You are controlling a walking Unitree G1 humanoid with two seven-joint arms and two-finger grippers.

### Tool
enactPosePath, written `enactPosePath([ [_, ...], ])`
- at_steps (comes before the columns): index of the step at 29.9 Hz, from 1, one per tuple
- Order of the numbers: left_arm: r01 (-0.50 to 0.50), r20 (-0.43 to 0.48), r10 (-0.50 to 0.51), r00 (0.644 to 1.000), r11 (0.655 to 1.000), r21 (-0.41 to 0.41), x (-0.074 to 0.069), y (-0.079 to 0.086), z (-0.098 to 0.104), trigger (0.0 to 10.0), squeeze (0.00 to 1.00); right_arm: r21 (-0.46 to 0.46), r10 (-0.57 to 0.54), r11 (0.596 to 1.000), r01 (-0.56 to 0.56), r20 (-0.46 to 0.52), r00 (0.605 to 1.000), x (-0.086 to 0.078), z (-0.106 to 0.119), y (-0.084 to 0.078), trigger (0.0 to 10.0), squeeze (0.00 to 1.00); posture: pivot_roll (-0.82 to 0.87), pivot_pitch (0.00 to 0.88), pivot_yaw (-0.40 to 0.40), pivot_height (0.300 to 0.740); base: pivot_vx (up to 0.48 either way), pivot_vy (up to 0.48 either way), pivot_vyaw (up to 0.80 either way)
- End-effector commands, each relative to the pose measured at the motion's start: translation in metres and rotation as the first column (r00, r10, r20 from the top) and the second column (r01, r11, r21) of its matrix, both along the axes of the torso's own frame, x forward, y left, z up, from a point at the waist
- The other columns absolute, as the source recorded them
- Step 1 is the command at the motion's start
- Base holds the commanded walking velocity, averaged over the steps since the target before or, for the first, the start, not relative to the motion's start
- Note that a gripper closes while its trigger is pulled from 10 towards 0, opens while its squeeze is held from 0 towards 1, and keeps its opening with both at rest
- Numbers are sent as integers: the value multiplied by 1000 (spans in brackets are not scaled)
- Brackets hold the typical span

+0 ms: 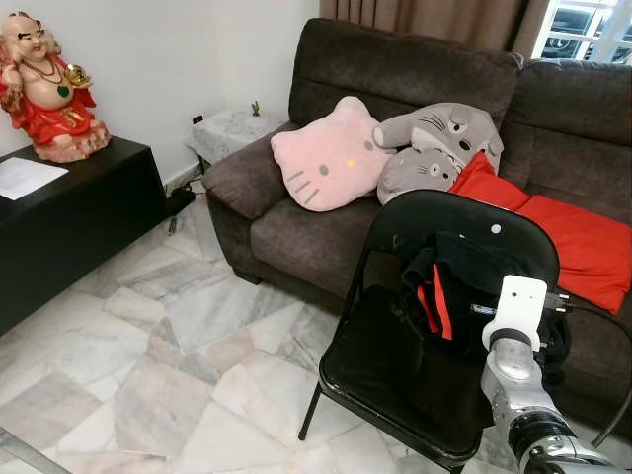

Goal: Hang hanger

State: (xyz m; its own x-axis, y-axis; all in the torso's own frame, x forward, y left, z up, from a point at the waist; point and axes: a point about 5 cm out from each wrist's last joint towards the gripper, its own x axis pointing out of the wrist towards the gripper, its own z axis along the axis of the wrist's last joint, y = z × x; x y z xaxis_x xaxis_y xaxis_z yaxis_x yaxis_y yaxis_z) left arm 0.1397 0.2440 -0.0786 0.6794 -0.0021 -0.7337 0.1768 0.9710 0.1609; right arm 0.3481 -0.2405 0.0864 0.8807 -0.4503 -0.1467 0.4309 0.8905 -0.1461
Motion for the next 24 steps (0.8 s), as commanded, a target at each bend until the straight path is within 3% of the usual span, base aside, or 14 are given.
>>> enactPosePath([
  [1,5,-18,-5,1000,1000,14,-3,6,0,10000,0,15,-8,1000,8,-3,1000,5,5,0,10000,0,85,0,40,740,0,0,0],
  [9,16,-20,-16,1000,1000,14,-3,9,1,10000,0,55,-12,998,11,2,1000,9,12,-4,10000,0,94,0,48,740,0,0,0],
  [18,17,-34,-17,999,1000,4,-3,7,0,10000,0,185,34,982,-30,-19,999,16,16,0,10000,0,93,0,47,740,0,0,0],
  [22,12,-41,-12,999,1000,0,-4,6,-1,10000,0,158,48,986,-52,25,999,21,26,2,10000,0,87,0,44,740,0,0,0],
  [24,11,-46,-11,999,1000,-2,-4,4,-2,10000,0,37,69,997,-72,63,996,24,36,3,10000,0,83,0,40,740,0,0,0],
])
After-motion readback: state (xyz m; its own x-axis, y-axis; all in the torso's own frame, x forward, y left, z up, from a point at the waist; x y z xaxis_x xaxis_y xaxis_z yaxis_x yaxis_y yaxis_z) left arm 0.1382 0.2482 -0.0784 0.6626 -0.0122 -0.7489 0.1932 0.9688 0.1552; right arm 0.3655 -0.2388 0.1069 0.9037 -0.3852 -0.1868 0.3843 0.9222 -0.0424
